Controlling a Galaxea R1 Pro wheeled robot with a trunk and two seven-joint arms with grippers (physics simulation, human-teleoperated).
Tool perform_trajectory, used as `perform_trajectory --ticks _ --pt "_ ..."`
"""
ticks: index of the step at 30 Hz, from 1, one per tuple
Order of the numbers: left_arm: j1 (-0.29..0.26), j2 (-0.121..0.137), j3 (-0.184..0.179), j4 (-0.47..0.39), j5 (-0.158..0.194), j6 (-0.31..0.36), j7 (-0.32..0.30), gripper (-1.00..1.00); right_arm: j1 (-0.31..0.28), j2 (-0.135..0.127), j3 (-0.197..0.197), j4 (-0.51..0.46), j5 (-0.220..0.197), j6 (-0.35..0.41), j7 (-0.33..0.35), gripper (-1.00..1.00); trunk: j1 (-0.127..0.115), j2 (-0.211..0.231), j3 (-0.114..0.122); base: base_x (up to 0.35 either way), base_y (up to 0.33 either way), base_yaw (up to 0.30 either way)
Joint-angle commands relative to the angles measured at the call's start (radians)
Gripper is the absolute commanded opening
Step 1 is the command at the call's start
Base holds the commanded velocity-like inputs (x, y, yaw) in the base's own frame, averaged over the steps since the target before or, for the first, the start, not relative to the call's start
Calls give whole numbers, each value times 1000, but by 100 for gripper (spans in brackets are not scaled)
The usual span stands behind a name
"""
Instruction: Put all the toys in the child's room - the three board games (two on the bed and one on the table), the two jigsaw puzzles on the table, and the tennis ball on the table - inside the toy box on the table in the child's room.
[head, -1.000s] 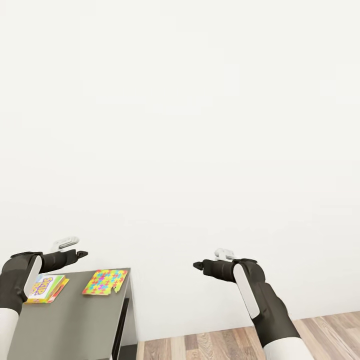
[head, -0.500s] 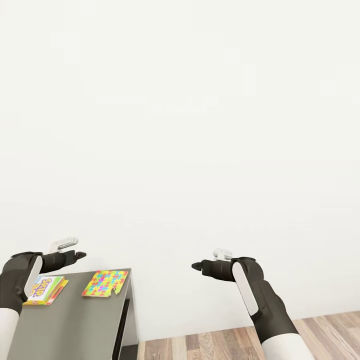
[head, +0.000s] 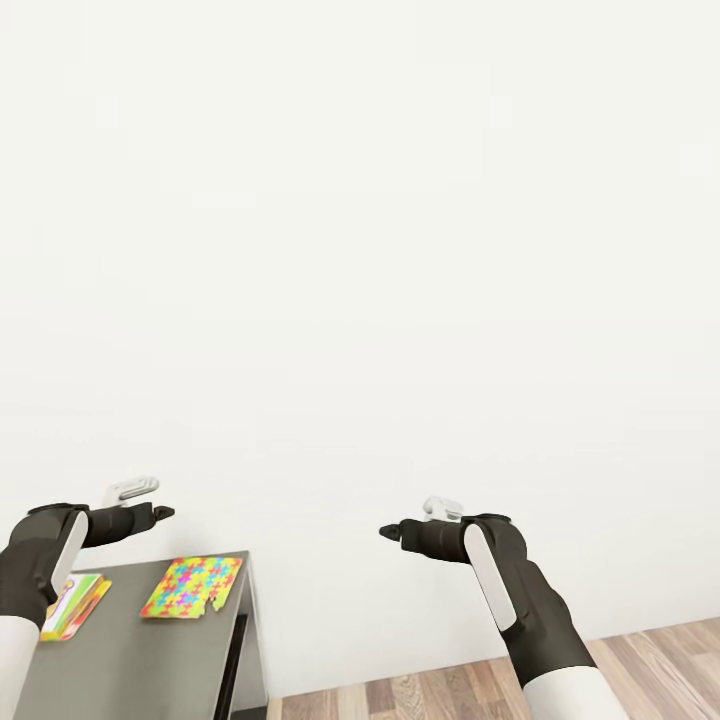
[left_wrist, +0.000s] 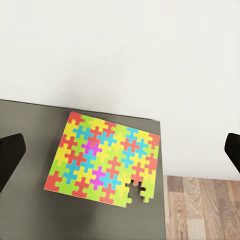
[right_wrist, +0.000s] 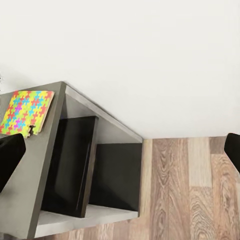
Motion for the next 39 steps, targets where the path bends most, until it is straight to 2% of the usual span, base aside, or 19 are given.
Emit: perform_trajectory --ticks 1,26,39 --pt "-1 0 2 0 4 7 -1 100 -1 0 -1 -1 10 4 10 100 0 -2 -2 54 13 -4" --pt "-1 -2 2 0 4 8 3 100 0 0 -1 -1 10 4 13 100 0 -2 -3 42 95 0" --pt "-1 -2 1 0 4 8 3 100 -1 0 -2 0 10 4 19 100 0 -2 -20 2 3 0"
